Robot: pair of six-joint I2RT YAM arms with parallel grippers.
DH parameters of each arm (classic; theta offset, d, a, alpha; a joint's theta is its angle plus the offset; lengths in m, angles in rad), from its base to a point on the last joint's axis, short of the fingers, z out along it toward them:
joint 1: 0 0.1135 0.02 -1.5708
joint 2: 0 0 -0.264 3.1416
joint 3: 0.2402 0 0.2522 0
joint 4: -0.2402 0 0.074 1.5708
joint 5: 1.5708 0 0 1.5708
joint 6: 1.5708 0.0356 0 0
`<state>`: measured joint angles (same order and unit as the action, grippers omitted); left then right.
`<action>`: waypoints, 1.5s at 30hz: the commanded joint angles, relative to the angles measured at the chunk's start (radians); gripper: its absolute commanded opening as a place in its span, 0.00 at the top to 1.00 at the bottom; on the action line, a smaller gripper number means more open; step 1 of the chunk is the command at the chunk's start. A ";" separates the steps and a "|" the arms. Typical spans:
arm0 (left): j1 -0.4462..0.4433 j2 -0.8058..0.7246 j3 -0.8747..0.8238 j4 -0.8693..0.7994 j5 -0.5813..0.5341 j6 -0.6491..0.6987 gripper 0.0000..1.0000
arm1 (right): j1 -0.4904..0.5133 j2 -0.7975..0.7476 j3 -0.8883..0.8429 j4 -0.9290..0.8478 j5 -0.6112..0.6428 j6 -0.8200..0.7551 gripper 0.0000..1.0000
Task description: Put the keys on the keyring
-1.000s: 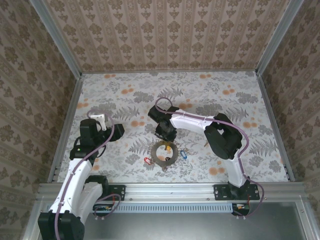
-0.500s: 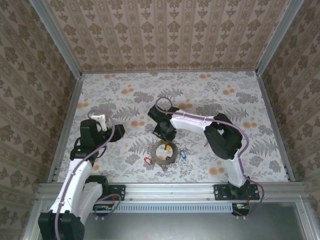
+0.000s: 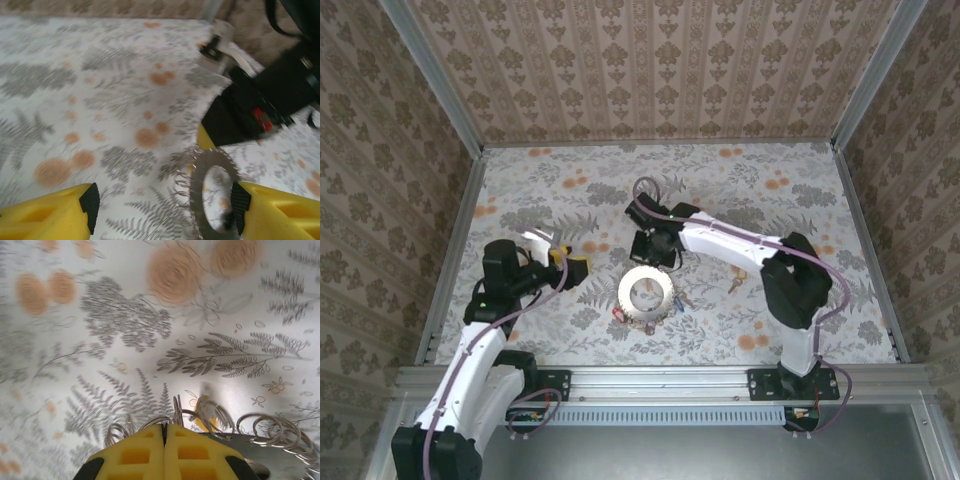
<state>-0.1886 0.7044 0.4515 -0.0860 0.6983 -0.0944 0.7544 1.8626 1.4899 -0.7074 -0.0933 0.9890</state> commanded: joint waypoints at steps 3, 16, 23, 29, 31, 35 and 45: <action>-0.073 0.014 0.045 0.084 0.048 0.142 0.23 | -0.059 -0.114 -0.011 0.020 -0.153 -0.339 1.00; -0.078 0.235 0.219 0.016 0.359 0.320 0.26 | -0.089 -0.387 -0.192 0.252 -0.377 -1.311 1.00; -0.161 0.303 0.221 0.059 0.362 0.481 0.37 | -0.099 -0.404 -0.205 0.175 -0.521 -1.650 1.00; -0.262 0.329 0.214 0.125 0.299 0.499 0.47 | -0.097 -0.451 -0.262 0.201 -0.533 -1.796 1.00; -0.287 0.317 0.200 0.146 0.276 0.512 0.47 | -0.096 -0.460 -0.273 0.210 -0.532 -1.826 1.00; -0.297 0.311 0.190 0.165 0.267 0.522 0.57 | -0.095 -0.465 -0.283 0.228 -0.527 -1.855 1.00; -0.341 0.349 0.188 0.199 0.185 0.512 0.72 | -0.090 -0.499 -0.326 0.338 -0.537 -1.861 1.00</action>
<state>-0.5198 1.0420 0.6468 0.0711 0.9009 0.4126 0.6609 1.3926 1.1709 -0.4431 -0.5827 -0.8505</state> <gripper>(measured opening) 0.280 0.058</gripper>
